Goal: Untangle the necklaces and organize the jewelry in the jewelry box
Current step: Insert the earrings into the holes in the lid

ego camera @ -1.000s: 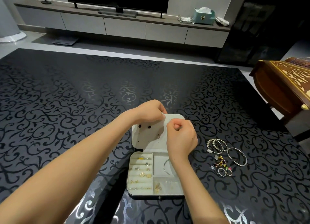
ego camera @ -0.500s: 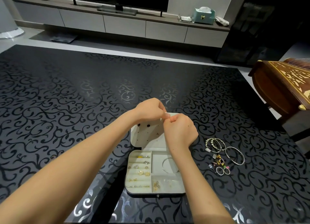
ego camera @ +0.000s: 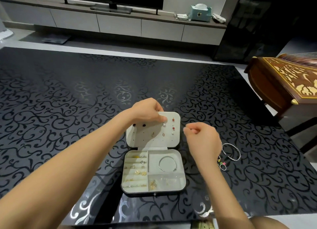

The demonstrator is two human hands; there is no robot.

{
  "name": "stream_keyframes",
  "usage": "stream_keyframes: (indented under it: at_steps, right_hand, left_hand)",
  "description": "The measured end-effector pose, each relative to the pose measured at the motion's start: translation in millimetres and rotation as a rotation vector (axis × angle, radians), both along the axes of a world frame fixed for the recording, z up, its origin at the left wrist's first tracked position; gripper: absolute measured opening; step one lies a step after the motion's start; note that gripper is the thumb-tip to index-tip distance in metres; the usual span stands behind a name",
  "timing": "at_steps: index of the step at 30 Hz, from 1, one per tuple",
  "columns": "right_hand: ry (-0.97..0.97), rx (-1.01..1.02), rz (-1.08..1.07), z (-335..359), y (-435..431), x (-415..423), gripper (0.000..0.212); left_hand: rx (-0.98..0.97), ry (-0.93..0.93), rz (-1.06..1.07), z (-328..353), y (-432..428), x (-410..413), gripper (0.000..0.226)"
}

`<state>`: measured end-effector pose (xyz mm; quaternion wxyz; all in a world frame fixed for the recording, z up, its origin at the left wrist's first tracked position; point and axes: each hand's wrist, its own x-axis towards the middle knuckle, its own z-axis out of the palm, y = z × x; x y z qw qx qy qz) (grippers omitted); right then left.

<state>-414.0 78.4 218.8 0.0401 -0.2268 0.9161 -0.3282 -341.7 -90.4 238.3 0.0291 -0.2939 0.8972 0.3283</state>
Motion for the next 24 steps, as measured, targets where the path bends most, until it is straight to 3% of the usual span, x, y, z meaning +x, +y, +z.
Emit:
stream_keyframes:
  at_steps: [4, 10, 14, 17, 24]
  right_hand:
    - [0.001, 0.048, -0.060, -7.0, 45.9, -28.9, 0.021]
    - [-0.032, 0.386, 0.082, -15.7, 65.6, -63.0, 0.020]
    - [0.012, 0.377, 0.194, -26.9, 54.1, -68.8, 0.008]
    - [0.075, 0.397, 0.290, -35.0, 49.9, -68.6, 0.013]
    - [-0.025, 0.469, 0.412, -25.7, 69.9, -74.8, 0.007]
  left_hand:
    - [-0.055, -0.014, -0.004, -0.1, 1.5, 0.5, 0.014]
    - [-0.097, 0.016, 0.016, -0.6, 4.6, 0.7, 0.014]
    - [-0.076, 0.068, 0.029, 0.7, 5.3, 5.0, 0.014]
    - [-0.120, 0.135, 0.062, -0.7, 9.2, 12.0, 0.018]
    - [-0.193, 0.303, 0.148, -16.5, 16.3, 31.1, 0.023]
